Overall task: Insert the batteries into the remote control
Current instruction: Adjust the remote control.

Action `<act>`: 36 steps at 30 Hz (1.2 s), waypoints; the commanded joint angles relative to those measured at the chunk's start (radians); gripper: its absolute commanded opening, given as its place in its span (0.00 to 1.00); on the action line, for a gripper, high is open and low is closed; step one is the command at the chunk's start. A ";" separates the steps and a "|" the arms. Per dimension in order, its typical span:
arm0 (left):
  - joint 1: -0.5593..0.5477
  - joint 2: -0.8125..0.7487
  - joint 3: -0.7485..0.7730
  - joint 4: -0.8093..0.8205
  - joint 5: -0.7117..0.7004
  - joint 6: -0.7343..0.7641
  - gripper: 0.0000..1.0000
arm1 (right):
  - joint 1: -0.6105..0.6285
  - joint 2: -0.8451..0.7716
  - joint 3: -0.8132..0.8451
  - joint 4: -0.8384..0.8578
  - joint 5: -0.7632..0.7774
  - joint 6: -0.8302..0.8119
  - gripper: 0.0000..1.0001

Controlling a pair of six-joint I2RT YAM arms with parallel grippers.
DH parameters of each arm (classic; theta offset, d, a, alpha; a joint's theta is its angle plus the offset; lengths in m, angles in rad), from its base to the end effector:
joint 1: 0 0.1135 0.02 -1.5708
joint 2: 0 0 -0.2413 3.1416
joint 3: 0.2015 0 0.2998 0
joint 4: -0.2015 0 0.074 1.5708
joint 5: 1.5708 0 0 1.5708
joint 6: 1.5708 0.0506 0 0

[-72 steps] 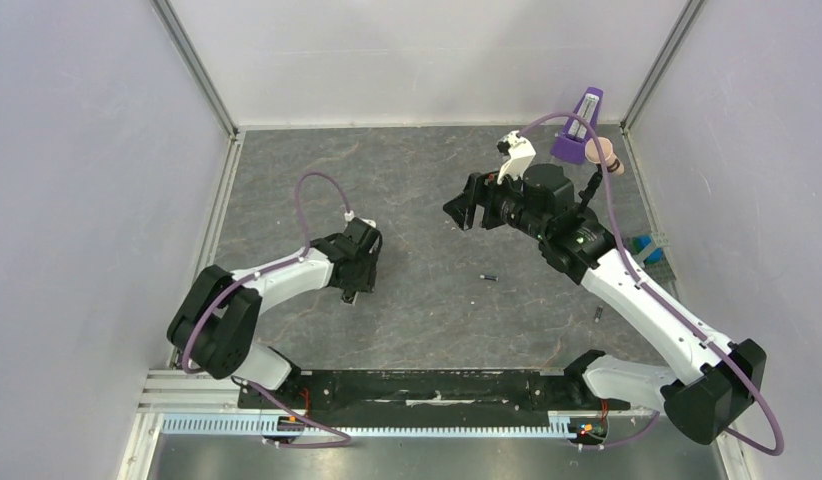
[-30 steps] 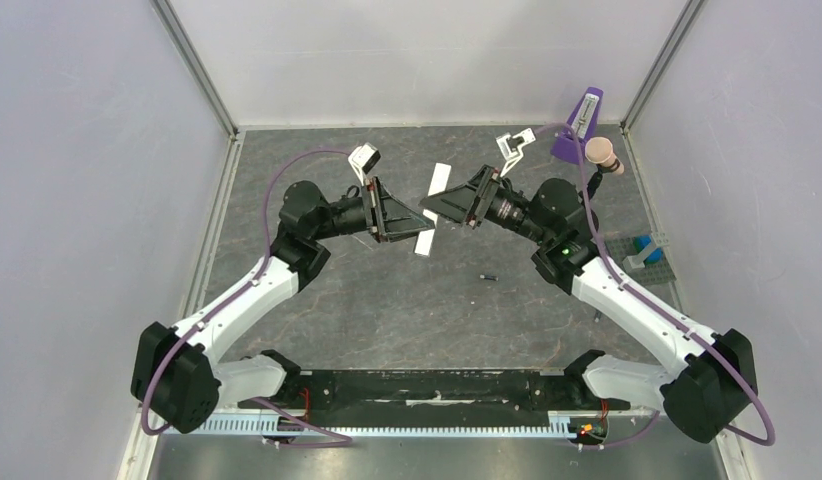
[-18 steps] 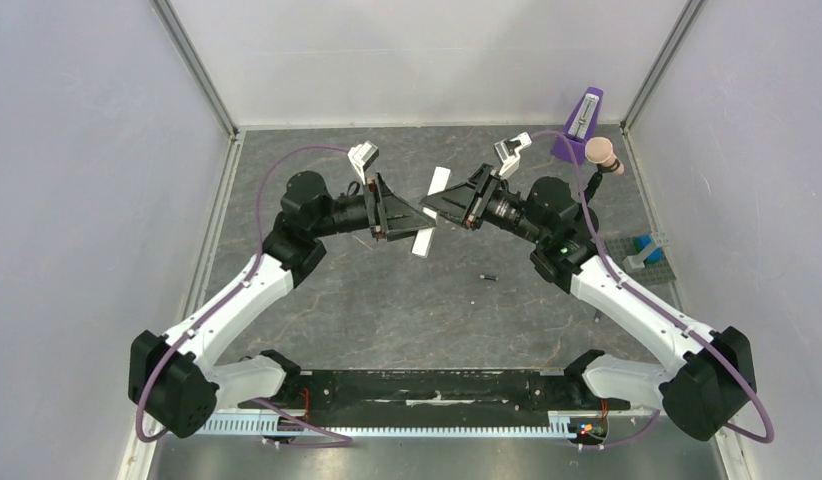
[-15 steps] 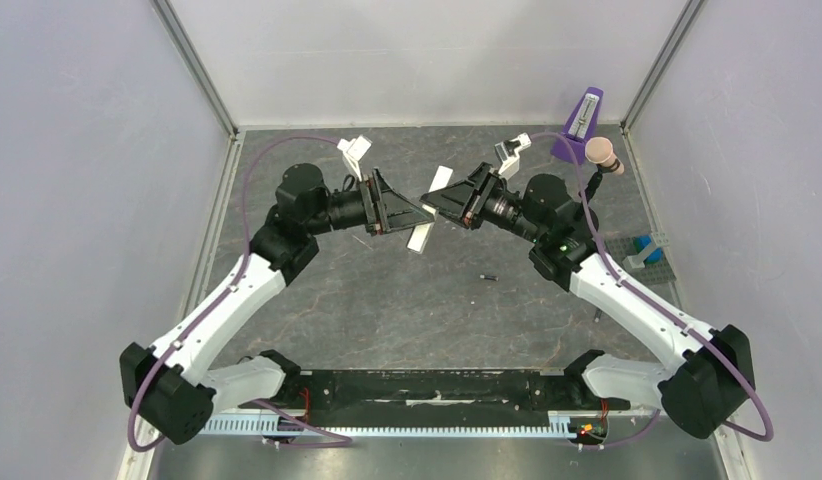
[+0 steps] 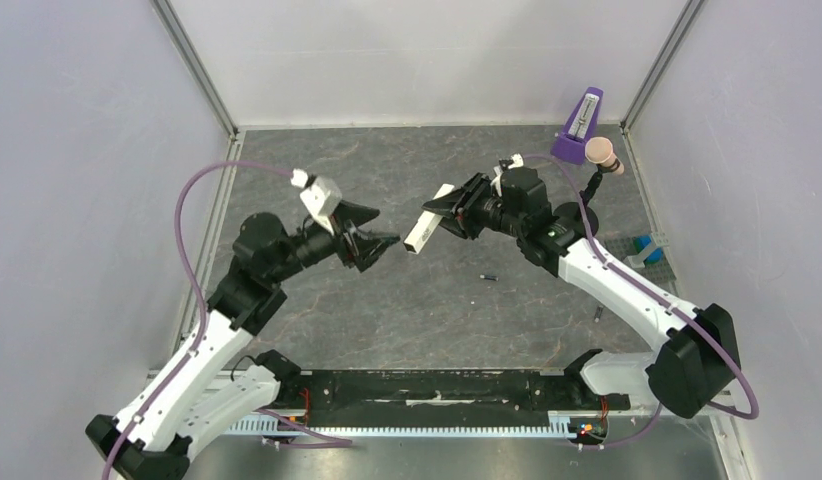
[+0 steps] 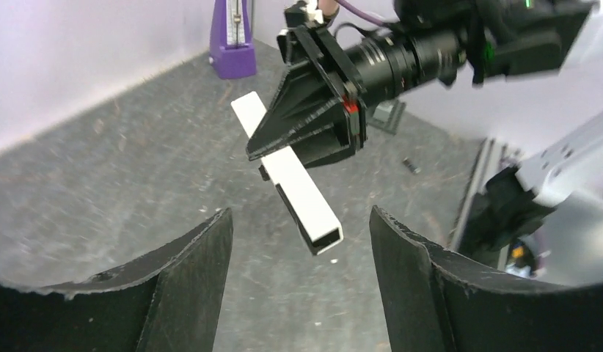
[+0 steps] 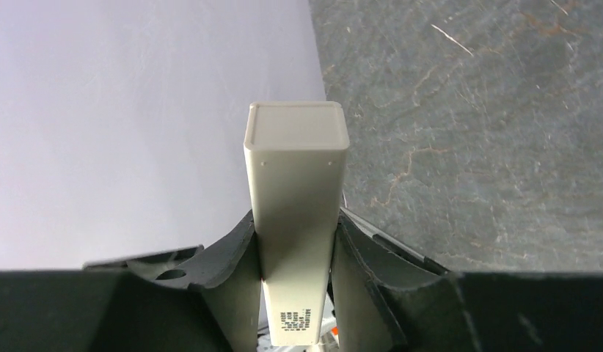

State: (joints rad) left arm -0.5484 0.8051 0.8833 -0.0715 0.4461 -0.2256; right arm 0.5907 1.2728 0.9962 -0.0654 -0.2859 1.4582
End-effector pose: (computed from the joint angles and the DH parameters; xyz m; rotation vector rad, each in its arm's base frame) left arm 0.2110 -0.1545 0.3710 0.6198 1.5254 -0.9471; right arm 0.2940 0.2143 0.2806 0.7431 2.1514 1.5344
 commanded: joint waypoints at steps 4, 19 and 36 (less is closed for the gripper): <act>-0.072 -0.091 -0.157 0.239 0.031 0.483 0.73 | -0.004 0.030 0.137 -0.169 0.060 0.173 0.09; -0.249 0.092 -0.139 0.233 -0.107 0.888 0.73 | -0.005 0.064 0.191 -0.225 0.020 0.254 0.10; -0.262 0.137 -0.125 0.208 -0.146 1.028 0.62 | -0.005 0.071 0.181 -0.227 -0.029 0.255 0.14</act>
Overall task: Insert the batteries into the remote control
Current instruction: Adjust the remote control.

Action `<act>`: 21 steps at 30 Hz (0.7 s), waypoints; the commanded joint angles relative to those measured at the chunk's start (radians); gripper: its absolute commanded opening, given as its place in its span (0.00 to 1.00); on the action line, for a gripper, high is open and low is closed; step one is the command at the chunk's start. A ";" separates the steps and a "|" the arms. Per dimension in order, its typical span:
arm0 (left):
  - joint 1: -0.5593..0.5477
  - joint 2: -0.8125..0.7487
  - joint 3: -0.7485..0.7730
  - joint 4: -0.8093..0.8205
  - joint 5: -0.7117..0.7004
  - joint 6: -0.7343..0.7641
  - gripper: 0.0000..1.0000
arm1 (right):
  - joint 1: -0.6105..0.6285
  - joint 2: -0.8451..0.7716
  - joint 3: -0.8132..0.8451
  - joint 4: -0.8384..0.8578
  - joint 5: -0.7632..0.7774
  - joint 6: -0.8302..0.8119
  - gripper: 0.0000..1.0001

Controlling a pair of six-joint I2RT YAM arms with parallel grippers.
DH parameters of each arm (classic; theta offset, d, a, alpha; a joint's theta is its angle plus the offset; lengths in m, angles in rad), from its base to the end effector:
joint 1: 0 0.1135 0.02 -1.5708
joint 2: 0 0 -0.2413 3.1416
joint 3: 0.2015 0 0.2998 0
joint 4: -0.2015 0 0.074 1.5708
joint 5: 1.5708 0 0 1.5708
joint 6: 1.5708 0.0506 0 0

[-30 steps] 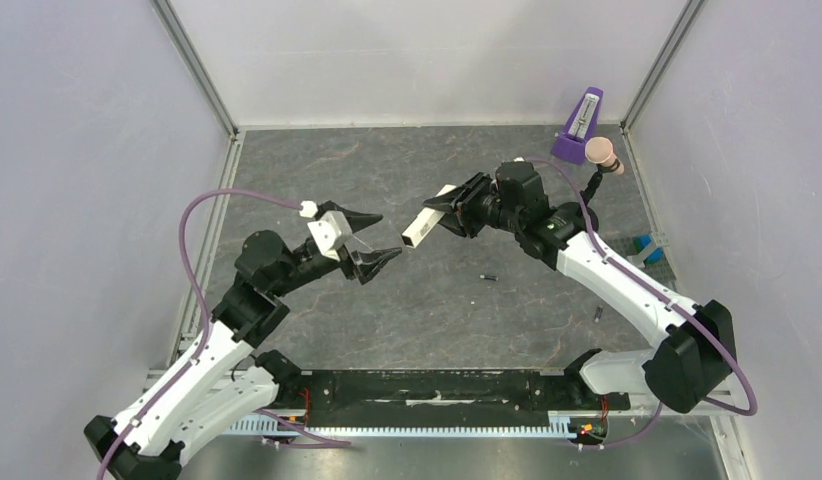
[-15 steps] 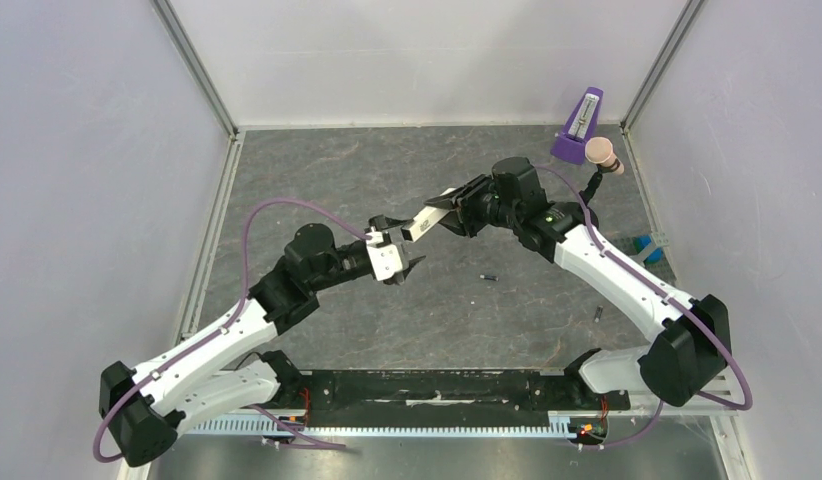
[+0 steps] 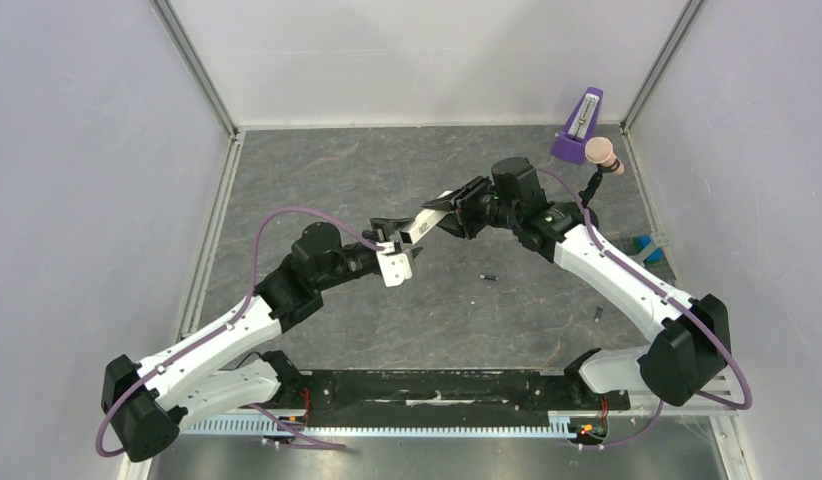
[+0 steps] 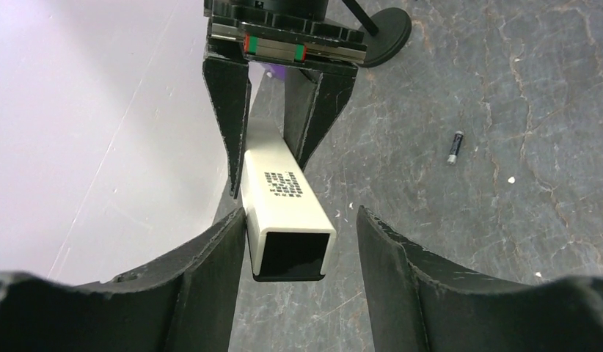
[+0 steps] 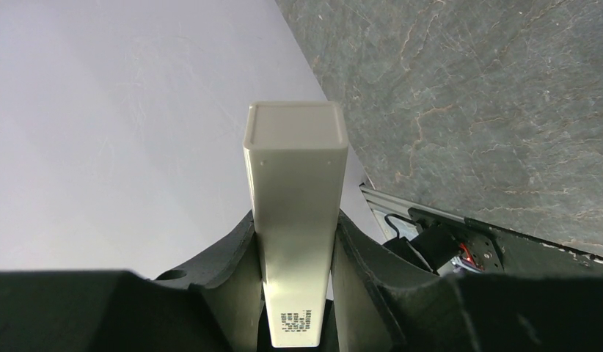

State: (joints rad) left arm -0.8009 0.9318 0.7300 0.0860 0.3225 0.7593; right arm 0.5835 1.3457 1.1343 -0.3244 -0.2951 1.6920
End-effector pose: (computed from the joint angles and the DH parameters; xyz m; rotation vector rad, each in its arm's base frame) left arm 0.1953 -0.2245 0.2930 1.3483 1.0183 -0.3029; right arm 0.3017 0.2168 0.2832 1.1618 2.2880 1.4806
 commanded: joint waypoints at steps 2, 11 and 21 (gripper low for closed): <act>-0.012 0.019 0.026 0.053 -0.033 0.049 0.60 | 0.003 0.001 0.042 0.032 -0.025 0.023 0.14; -0.052 0.044 -0.011 0.168 -0.170 0.114 0.42 | 0.003 0.000 0.041 0.033 -0.022 0.022 0.16; -0.066 0.056 0.014 0.161 -0.260 -0.021 0.02 | 0.003 -0.002 0.025 0.070 -0.028 -0.011 0.51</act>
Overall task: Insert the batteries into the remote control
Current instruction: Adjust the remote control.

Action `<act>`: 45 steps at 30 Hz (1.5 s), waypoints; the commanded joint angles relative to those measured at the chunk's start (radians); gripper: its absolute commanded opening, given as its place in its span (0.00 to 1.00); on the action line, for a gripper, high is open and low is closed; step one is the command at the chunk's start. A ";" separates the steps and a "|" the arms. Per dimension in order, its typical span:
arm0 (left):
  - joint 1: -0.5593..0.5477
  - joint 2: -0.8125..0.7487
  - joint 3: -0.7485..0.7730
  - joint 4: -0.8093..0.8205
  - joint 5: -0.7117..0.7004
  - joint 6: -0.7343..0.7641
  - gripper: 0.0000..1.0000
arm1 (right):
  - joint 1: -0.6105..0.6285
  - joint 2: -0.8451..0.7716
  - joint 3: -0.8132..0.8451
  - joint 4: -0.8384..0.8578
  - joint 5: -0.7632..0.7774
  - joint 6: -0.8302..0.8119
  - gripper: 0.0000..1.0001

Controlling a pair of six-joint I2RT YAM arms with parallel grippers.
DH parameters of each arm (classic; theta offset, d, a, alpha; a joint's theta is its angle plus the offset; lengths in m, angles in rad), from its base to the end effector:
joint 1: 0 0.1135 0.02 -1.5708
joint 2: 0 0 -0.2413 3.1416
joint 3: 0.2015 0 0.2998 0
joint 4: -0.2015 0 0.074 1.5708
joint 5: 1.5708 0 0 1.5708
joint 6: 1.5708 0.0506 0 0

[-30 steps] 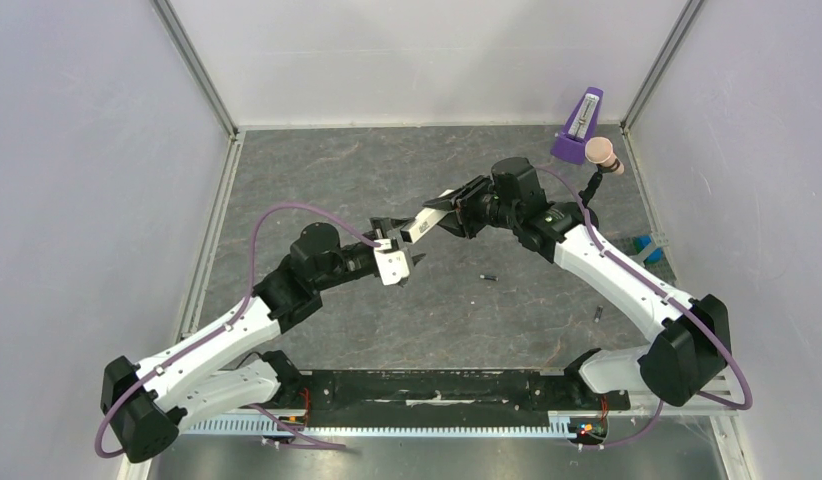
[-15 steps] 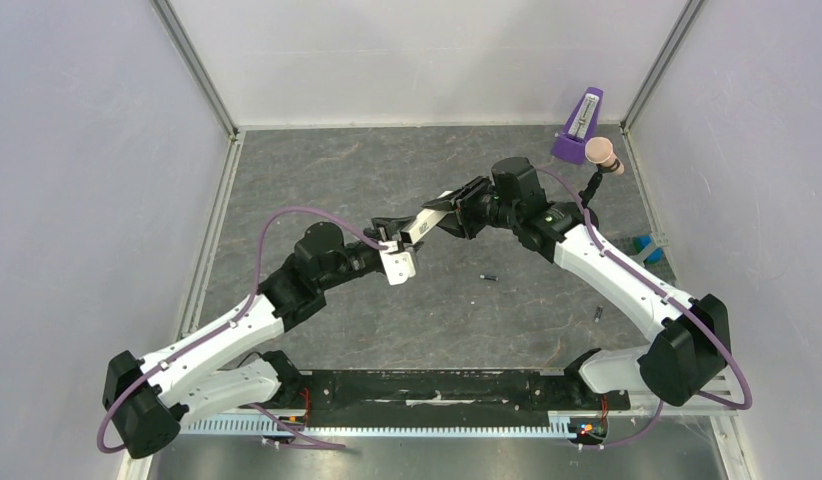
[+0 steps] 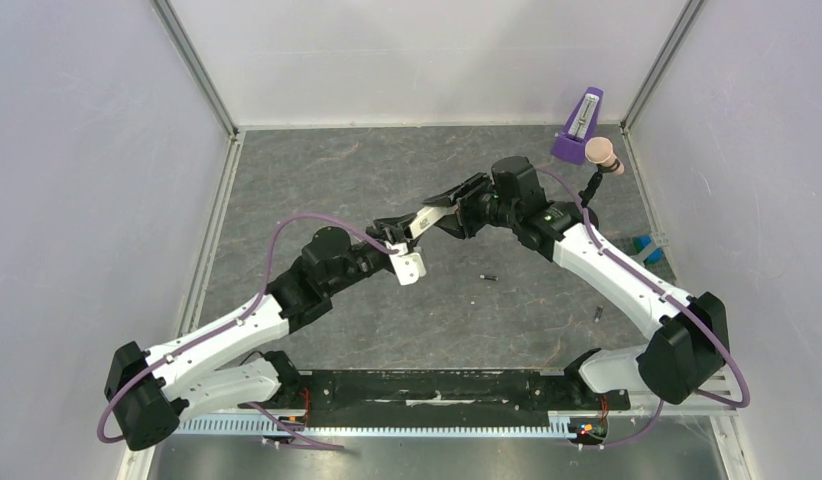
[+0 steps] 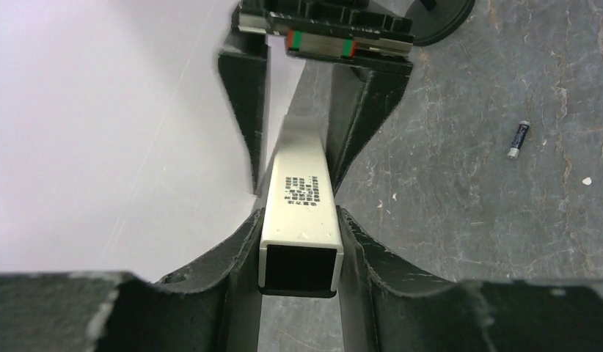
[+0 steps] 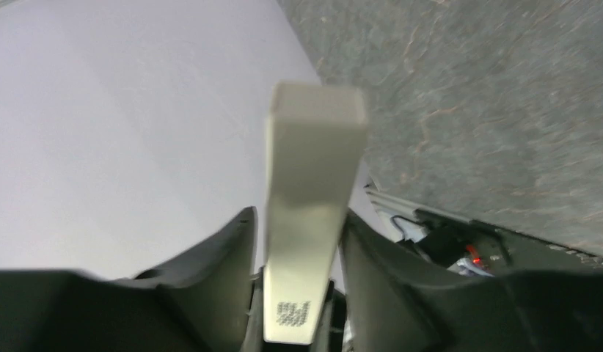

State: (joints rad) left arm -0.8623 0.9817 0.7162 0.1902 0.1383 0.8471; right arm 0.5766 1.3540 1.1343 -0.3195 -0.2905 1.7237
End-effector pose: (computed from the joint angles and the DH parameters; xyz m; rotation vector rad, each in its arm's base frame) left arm 0.1957 -0.2391 0.2856 1.3091 0.9992 -0.1254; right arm 0.3048 0.2155 0.2808 1.2145 2.2725 1.4824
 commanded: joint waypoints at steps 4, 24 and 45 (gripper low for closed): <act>-0.004 -0.014 0.076 -0.015 -0.158 -0.264 0.02 | -0.006 -0.055 -0.056 0.113 -0.043 -0.140 0.76; 0.283 -0.197 0.235 -0.314 0.288 -1.056 0.02 | -0.221 -0.253 -0.232 0.721 -0.464 -0.572 0.98; 0.417 -0.125 0.113 0.180 0.708 -1.076 0.02 | -0.198 -0.192 -0.169 0.640 -0.547 -0.492 0.96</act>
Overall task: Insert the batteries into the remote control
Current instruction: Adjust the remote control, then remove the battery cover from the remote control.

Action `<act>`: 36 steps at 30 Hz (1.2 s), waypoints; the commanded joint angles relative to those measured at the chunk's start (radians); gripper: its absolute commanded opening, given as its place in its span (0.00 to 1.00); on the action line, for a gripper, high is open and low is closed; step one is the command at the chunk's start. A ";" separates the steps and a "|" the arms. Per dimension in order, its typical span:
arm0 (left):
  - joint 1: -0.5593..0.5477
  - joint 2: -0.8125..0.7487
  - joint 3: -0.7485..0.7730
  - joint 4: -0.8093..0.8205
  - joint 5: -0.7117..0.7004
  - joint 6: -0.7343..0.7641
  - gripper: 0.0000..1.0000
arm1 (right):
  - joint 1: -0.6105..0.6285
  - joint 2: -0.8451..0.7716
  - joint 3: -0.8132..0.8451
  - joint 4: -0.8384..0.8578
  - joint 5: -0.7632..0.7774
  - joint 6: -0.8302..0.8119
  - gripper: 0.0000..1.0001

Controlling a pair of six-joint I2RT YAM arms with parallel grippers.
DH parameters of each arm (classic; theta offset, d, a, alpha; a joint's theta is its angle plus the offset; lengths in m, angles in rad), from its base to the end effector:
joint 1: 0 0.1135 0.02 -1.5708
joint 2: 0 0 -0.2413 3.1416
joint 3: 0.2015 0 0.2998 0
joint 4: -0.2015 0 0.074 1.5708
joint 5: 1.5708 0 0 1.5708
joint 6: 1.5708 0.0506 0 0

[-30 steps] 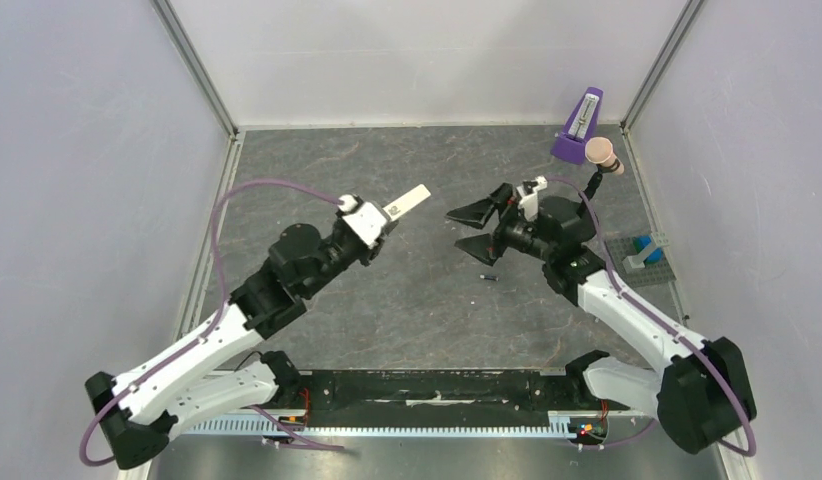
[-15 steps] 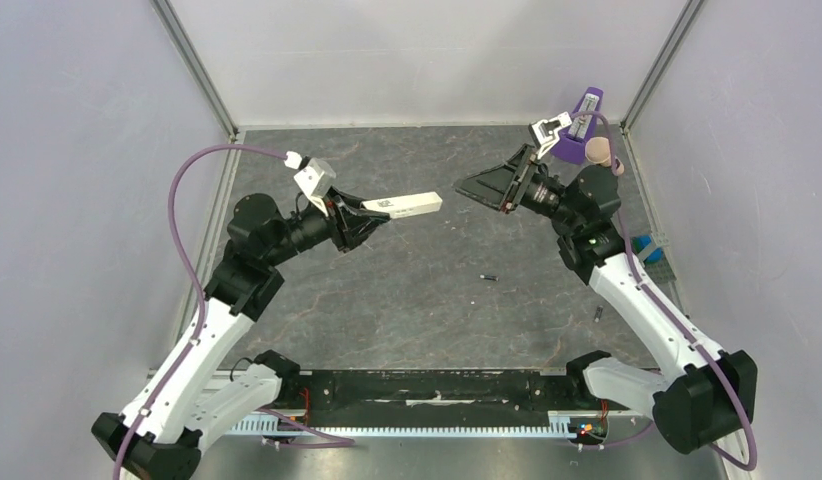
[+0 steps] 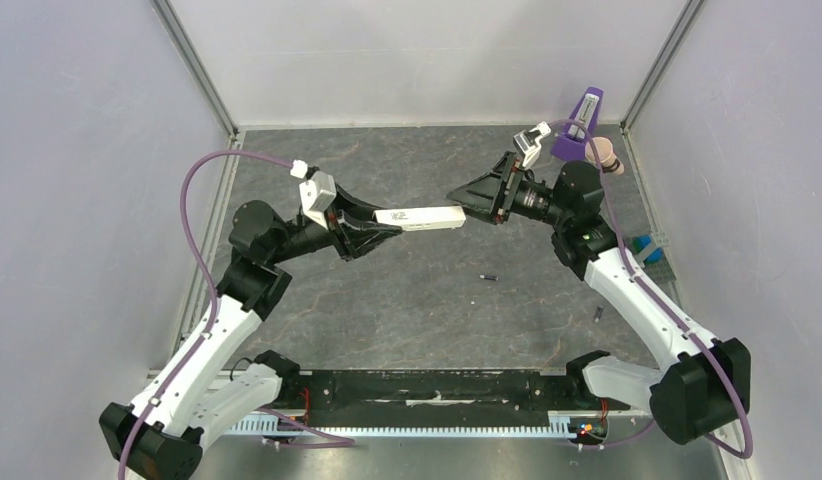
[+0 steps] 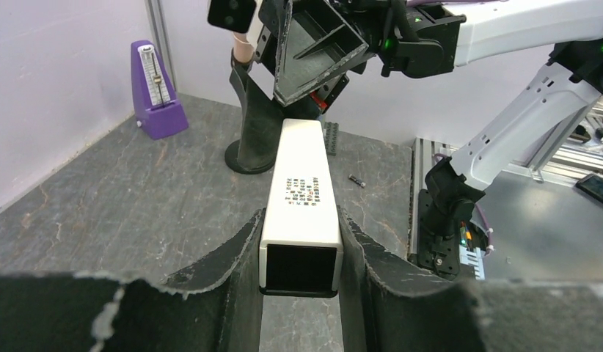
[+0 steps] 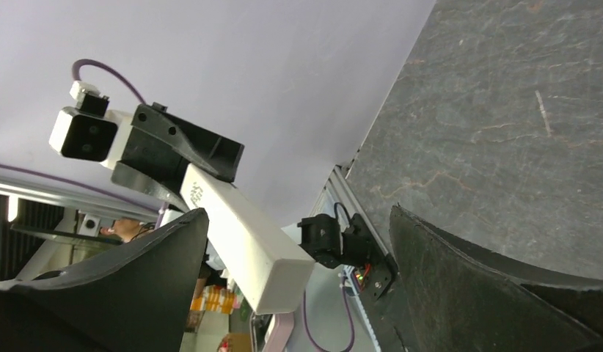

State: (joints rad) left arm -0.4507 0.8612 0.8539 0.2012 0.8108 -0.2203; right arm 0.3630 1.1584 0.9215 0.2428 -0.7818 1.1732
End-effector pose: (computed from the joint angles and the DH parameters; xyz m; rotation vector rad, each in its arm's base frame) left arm 0.2215 -0.1479 0.3754 0.8613 1.2698 -1.0957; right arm 0.2985 0.1515 0.3246 0.0229 1.8871 1.7351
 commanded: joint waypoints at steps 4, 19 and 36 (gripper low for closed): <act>0.005 0.004 -0.044 0.251 0.033 -0.011 0.02 | 0.045 0.011 0.025 0.147 -0.075 0.123 0.90; 0.006 -0.006 -0.037 0.246 0.062 -0.016 0.02 | 0.075 0.041 -0.090 0.473 -0.111 0.368 0.50; 0.024 -0.033 -0.026 0.216 -0.003 -0.036 0.02 | 0.060 0.032 -0.169 0.663 -0.134 0.480 0.08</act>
State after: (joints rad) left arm -0.4480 0.8398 0.7982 0.3893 0.8642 -0.2272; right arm 0.4362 1.1992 0.7700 0.7956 -0.8852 1.6482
